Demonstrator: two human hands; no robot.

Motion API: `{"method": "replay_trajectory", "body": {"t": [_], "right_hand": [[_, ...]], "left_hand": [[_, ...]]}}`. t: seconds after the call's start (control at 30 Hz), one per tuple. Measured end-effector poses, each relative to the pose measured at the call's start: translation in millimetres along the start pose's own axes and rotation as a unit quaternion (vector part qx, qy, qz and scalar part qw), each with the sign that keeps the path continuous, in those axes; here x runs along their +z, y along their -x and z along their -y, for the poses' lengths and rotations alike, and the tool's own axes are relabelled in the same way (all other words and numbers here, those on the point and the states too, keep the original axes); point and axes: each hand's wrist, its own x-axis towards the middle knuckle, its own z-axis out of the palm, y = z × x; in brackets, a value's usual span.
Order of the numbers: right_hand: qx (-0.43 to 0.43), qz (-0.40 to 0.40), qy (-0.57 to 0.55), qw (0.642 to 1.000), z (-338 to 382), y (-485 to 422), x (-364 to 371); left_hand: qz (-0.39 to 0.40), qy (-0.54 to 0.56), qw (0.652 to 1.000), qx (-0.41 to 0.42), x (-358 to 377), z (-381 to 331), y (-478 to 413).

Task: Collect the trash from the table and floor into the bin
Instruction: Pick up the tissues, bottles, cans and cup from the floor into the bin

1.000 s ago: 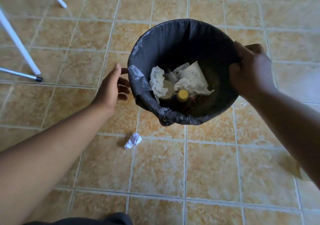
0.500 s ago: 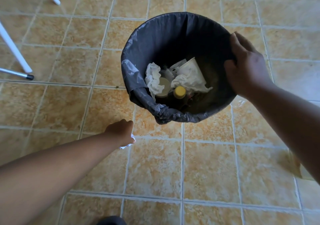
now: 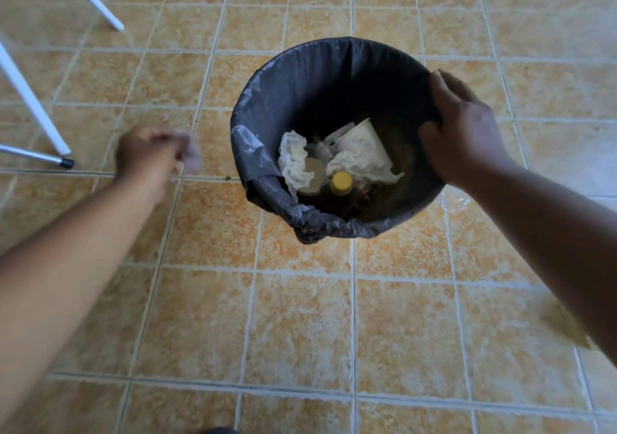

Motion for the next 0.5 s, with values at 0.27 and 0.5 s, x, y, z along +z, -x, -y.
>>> {"method": "replay_trajectory", "body": {"t": [0.27, 0.5], "right_hand": [[0.010, 0.009, -0.002, 1.000, 2.2, 2.0, -2.3], [0.009, 0.015, -0.003, 1.000, 3.2, 5.0, -3.1]], "left_hand": [[0.031, 0.103, 0.954, 0.279, 4.6, -103.7, 47.1], [0.120, -0.187, 0.907, 0.359, 50.9, -82.2, 79.8]]}}
